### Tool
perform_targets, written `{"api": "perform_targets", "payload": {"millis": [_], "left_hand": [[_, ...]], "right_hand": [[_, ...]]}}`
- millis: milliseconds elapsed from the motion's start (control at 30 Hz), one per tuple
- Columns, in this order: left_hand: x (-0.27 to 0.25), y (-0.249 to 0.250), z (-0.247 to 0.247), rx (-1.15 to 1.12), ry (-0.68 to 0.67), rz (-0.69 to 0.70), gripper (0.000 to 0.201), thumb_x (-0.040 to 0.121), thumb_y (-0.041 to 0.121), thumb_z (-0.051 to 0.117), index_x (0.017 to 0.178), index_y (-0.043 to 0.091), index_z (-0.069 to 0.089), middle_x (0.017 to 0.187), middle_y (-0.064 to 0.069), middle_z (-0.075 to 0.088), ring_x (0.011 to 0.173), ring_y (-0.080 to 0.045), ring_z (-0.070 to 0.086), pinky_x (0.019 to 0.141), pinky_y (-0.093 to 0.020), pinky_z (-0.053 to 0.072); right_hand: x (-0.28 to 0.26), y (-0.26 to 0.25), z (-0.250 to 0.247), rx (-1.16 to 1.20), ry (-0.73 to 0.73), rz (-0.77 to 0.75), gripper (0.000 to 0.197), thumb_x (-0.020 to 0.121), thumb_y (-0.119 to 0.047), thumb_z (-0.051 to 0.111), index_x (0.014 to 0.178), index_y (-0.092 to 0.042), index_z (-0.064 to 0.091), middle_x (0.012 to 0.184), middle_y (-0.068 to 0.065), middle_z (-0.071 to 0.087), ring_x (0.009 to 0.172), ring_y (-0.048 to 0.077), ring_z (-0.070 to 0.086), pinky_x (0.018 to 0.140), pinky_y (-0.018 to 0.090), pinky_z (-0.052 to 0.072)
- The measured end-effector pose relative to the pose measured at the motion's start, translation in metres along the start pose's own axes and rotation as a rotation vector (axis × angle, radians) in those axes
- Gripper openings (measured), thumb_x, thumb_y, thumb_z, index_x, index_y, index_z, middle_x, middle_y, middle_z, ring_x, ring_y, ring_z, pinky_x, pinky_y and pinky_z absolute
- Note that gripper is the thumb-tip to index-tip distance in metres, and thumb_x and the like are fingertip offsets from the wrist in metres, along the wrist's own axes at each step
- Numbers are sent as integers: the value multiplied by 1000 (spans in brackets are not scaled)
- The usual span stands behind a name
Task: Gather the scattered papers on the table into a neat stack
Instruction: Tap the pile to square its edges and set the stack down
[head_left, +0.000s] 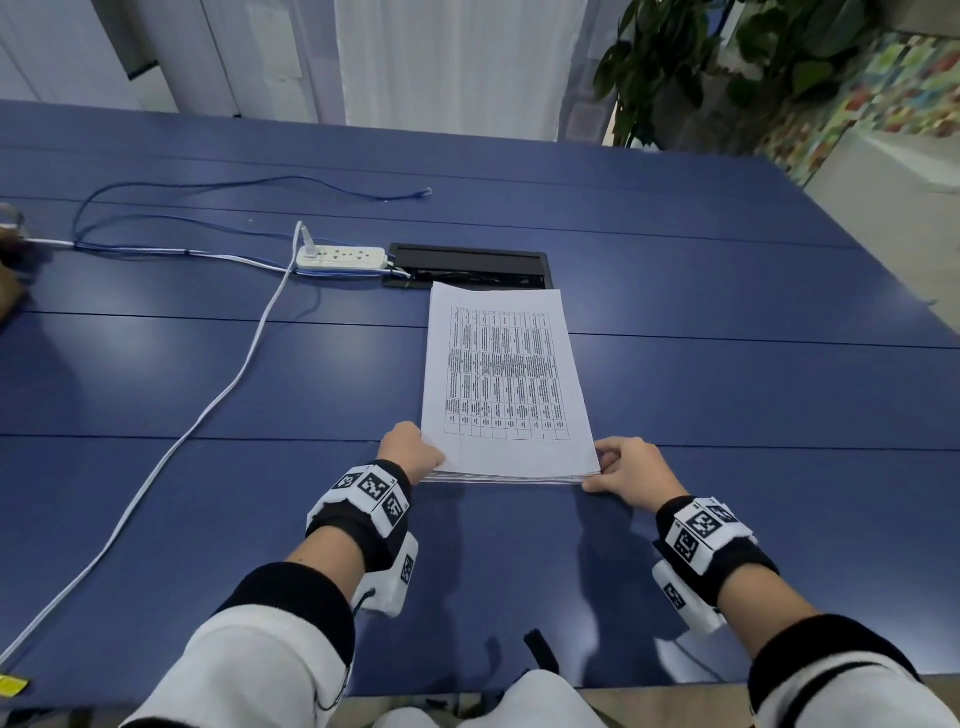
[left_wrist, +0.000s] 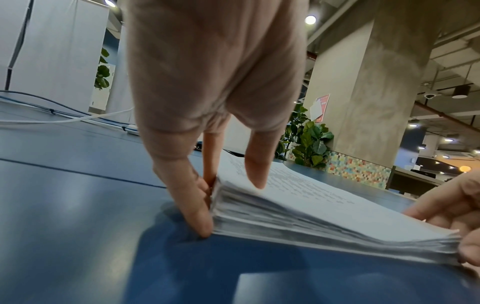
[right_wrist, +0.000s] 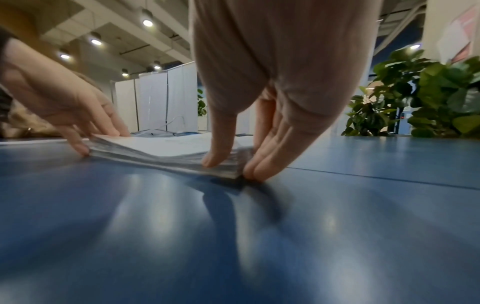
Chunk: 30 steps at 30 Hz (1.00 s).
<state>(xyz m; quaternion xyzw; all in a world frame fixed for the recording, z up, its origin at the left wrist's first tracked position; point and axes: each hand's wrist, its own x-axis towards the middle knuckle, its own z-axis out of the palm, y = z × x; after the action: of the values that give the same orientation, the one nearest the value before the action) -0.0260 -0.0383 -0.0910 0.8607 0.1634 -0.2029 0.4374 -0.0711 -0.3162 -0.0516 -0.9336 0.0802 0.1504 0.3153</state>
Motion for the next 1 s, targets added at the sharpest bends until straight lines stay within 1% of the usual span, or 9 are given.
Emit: {"api": "perform_targets", "payload": {"millis": [100,233,367,500,667,700,767,867,1000], "left_hand": [[1,0,-1,23,-11,-7,12,72,3,63,72,1,51,63,-5,44,62,-23,39,60,-28,39],[3,-3,0,46,-6,-2,26,70,3,65,92,-10,62,77,-12,54,71,-25,48,64,-30,45],[4,-3,1,82,10,17,24,71,1,64,92,-10,63,78,-12,55,71,-26,50,63,-31,47],[6,-5,1,112,13,30,23,70,0,64,91,-10,64,76,-13,57,70,-25,51,66,-37,54],[7,-5,0,100,-2,20,22,69,2,67,88,-9,63,77,-13,56,71,-26,51,67,-38,53],[6,-4,-1,85,-14,16,22,69,2,67,87,-8,62,77,-15,58,71,-26,50,64,-36,50],[8,-4,-3,45,-24,13,30,68,6,69,93,-8,60,88,-19,65,73,-27,54,63,-33,47],[12,-3,-5,2,-18,15,24,70,6,69,88,-4,58,94,-17,65,85,-31,62,74,-40,54],[16,-3,-6,-55,-32,21,25,66,9,63,85,-7,59,85,-17,65,81,-30,62,79,-46,56]], "right_hand": [[1,-1,2,-38,17,-28,38,68,-6,77,104,-14,70,67,-8,62,62,6,56,56,4,40],[2,1,5,-23,45,-9,32,71,-4,75,102,-13,72,72,0,65,68,11,57,53,2,37],[0,2,5,-2,45,1,29,72,-1,74,99,-10,72,68,-3,64,65,8,57,53,-1,37],[1,3,5,8,52,0,27,71,-2,74,96,-10,73,70,2,66,68,12,58,57,7,39],[2,5,2,11,-2,-4,25,69,-1,71,90,-14,73,63,-7,64,60,7,56,53,2,40],[2,6,-1,36,-43,2,26,69,0,70,91,-13,73,66,-6,67,60,8,57,55,3,41],[4,6,-8,133,-155,14,31,70,7,66,97,-6,70,77,4,72,67,13,60,69,17,48],[5,4,-16,223,-271,6,38,71,11,64,107,-2,64,90,13,71,76,21,62,81,34,50],[10,4,-9,125,-182,-10,43,70,-6,76,104,-22,55,91,5,68,78,20,66,82,32,52]]}}
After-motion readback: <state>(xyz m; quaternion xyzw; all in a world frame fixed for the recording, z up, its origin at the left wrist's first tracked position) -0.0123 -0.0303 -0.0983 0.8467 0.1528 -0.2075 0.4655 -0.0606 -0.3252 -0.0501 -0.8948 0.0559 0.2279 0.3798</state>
